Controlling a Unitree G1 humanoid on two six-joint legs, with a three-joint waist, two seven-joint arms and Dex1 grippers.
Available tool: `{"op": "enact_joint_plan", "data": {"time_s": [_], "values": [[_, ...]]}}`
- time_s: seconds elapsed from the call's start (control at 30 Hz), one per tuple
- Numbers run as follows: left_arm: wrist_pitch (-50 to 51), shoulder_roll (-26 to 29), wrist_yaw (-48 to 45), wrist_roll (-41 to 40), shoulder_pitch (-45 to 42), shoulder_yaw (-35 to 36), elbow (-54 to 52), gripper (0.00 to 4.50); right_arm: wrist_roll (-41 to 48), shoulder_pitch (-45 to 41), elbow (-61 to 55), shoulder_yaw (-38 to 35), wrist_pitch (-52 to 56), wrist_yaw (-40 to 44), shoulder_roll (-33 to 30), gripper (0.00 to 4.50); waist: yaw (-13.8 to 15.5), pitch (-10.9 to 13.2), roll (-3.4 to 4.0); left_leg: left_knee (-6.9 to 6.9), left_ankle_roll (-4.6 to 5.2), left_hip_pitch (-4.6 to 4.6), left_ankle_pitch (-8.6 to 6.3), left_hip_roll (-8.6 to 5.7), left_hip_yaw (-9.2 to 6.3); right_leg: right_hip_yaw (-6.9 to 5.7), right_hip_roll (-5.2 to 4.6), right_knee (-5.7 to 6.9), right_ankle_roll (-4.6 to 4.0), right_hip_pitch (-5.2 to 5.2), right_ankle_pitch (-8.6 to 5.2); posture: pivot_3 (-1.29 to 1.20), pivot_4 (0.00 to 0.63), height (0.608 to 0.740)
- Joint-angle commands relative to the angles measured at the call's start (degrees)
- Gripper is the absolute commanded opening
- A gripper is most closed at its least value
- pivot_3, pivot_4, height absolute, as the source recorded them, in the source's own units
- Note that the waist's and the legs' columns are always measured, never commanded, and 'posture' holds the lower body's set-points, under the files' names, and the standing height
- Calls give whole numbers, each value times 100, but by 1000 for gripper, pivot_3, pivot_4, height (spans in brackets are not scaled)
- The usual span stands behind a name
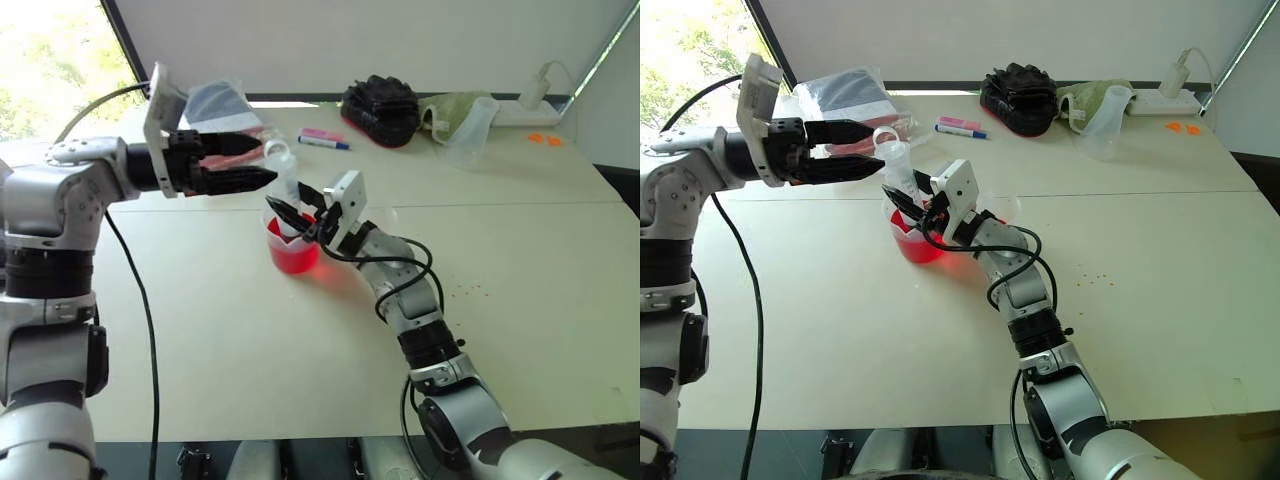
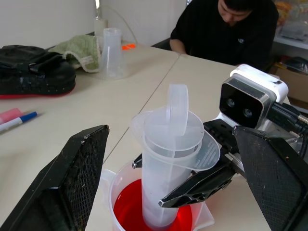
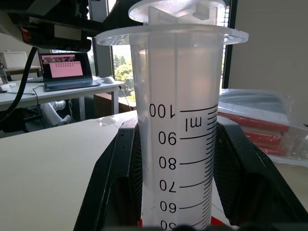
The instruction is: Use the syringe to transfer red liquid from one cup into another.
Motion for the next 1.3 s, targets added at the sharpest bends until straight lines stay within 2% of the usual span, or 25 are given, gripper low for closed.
{"op": "enact_joint_plan", "data": {"time_s": [0.03,0.37,0.4,0.47,0.73,1.3], "values": [[11,-115,142,-104,-227,190,-70,4326,19,-15,-163,35,-81,36,11,1400,0,0,-1,0,0,0,0,0,0,0,0,0,0,0,0,0,150,711],[133,-311,322,-144,-301,229,-87,4326,29,6,-209,68,-41,79,-17,1400,-4,-1,-1,0,0,2,0,0,0,0,0,0,0,1,0,0,150,711],[137,-326,339,-146,-301,232,-93,3916,30,5,-213,70,-38,82,-17,1400,-5,-1,-1,0,0,2,0,0,0,0,0,0,0,1,0,0,150,711],[126,-349,383,-119,-298,223,-90,3550,29,-6,-198,69,-40,87,-16,1400,-6,-1,-1,0,0,2,0,0,0,0,0,0,0,1,0,0,150,711],[154,-388,467,-141,-261,243,-151,72,37,23,-245,84,-6,95,-22,1400,-4,-1,-1,0,-1,4,0,0,0,0,0,2,0,2,0,0,150,711],[62,-354,447,-95,-445,261,-180,26,48,57,-245,94,59,70,8,1400,-2,-1,-1,0,-1,5,0,0,0,0,0,1,0,2,0,0,150,711]]}}
